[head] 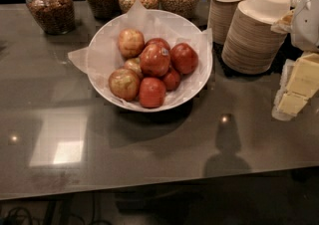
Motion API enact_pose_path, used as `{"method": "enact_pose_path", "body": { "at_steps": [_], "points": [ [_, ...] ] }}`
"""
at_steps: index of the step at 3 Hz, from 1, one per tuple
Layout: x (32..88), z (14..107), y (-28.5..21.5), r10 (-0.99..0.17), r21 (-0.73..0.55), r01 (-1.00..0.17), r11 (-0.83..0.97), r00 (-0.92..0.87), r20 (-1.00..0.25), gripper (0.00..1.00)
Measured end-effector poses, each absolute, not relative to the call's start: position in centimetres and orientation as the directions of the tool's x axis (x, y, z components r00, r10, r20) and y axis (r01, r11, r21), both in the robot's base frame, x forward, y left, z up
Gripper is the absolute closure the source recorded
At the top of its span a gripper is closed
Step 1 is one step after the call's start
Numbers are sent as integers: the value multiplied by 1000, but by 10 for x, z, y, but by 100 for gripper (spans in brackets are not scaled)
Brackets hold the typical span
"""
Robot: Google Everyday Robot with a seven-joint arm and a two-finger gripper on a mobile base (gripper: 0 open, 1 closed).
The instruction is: Pick apple from white bowl
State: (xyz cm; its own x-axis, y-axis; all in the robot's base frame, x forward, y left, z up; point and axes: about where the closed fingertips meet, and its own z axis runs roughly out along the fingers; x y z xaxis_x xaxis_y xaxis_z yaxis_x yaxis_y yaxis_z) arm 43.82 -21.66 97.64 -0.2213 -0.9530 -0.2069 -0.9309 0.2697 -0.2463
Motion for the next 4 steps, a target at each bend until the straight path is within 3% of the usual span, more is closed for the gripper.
{"method": "enact_pose_path", "body": {
  "at_steps": [2, 4],
  "points": [
    [442, 977, -213, -947, -245, -929, 276, -218, -236, 0],
    [470, 978, -154, -934, -288, -950, 125, -15, -358, 0]
  ]
}}
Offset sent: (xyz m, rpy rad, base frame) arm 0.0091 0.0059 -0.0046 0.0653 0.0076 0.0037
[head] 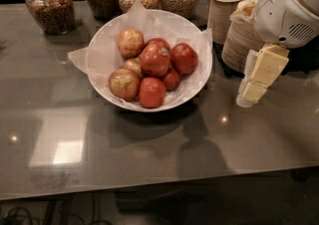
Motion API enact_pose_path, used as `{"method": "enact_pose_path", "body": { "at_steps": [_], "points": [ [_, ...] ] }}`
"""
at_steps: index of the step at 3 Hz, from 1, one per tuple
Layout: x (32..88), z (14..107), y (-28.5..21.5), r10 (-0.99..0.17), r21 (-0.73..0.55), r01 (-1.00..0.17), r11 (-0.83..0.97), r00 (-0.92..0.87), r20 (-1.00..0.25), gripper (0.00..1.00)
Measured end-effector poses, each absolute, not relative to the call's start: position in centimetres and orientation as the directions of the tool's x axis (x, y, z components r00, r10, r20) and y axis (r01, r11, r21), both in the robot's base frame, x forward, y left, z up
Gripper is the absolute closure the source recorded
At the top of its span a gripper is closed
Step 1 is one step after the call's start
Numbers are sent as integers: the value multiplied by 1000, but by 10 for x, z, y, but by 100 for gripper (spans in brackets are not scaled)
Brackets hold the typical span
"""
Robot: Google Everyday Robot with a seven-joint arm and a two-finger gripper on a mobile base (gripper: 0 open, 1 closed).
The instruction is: Pick apple from white bowl
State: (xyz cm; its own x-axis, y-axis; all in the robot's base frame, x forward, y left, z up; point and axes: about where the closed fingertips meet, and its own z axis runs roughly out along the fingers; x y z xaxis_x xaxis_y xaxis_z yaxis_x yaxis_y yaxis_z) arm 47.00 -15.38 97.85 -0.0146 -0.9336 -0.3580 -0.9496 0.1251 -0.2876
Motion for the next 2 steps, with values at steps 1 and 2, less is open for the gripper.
{"method": "enact_pose_path", "body": {
  "at_steps": [1, 2],
  "points": [
    [470, 978, -154, -934, -288, -950, 125, -14, -358, 0],
    [479, 977, -145, -911, -302, -944, 129, 8, -413, 0]
  ]
}}
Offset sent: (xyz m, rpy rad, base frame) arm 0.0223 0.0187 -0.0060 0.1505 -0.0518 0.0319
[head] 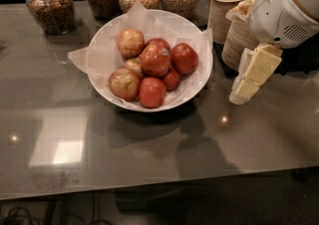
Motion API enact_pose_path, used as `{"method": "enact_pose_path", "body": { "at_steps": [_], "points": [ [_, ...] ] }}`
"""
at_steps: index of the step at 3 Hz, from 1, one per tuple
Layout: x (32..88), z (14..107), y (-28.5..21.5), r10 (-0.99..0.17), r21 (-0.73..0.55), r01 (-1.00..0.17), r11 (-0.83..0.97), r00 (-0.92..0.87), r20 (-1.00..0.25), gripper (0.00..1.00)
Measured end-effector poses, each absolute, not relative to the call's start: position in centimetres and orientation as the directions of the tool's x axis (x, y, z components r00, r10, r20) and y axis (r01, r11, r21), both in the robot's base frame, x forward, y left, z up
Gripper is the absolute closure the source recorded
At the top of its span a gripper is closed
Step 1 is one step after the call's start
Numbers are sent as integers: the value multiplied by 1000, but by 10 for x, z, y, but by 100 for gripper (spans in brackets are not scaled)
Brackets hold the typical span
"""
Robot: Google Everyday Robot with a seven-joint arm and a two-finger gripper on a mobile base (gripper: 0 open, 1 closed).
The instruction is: Pick apple from white bowl
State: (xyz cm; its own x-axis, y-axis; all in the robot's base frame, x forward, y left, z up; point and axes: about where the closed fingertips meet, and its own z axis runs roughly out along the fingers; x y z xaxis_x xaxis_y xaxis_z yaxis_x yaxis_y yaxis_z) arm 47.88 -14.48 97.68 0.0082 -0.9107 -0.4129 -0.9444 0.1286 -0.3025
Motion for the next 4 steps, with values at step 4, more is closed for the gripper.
{"method": "enact_pose_path", "body": {
  "at_steps": [4],
  "points": [
    [528, 953, -62, -758, -290, -955, -59, 232, -610, 17]
  ]
}}
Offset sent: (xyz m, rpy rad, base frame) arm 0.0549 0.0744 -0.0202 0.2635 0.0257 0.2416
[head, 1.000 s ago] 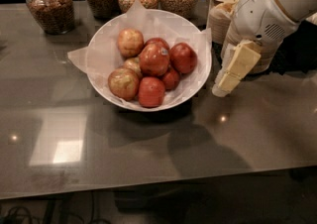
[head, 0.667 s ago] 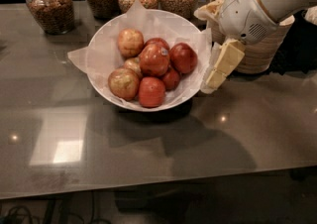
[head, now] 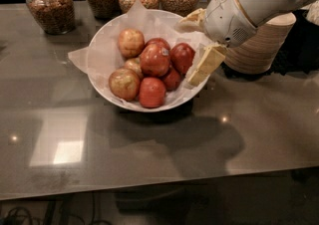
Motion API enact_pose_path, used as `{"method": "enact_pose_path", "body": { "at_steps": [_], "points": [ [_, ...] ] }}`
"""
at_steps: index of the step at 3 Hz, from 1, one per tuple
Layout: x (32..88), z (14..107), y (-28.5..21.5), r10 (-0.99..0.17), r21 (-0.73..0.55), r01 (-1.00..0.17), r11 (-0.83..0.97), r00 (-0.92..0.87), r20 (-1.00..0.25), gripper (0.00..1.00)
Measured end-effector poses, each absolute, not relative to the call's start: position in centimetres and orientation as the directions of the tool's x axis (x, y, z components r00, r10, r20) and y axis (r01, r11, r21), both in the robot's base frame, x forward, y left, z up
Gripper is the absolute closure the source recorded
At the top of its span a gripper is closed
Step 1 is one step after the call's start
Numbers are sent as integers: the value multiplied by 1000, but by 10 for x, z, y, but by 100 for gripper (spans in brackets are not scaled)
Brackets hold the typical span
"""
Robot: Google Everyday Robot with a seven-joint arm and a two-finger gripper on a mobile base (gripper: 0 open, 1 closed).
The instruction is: Pick apple from white bowl
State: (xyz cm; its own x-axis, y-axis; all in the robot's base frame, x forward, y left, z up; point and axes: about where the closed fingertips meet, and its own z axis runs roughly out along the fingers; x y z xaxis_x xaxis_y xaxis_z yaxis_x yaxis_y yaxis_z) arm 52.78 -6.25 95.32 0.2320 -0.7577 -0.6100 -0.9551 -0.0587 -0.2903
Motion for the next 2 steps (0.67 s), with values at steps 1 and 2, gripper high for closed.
{"method": "enact_pose_path", "body": {
  "at_steps": [1, 2],
  "points": [
    [530, 949, -52, -757, -319, -944, -88, 272, -594, 16],
    [534, 947, -44, -761, -354, -929, -102, 303, -574, 22]
  ]
}}
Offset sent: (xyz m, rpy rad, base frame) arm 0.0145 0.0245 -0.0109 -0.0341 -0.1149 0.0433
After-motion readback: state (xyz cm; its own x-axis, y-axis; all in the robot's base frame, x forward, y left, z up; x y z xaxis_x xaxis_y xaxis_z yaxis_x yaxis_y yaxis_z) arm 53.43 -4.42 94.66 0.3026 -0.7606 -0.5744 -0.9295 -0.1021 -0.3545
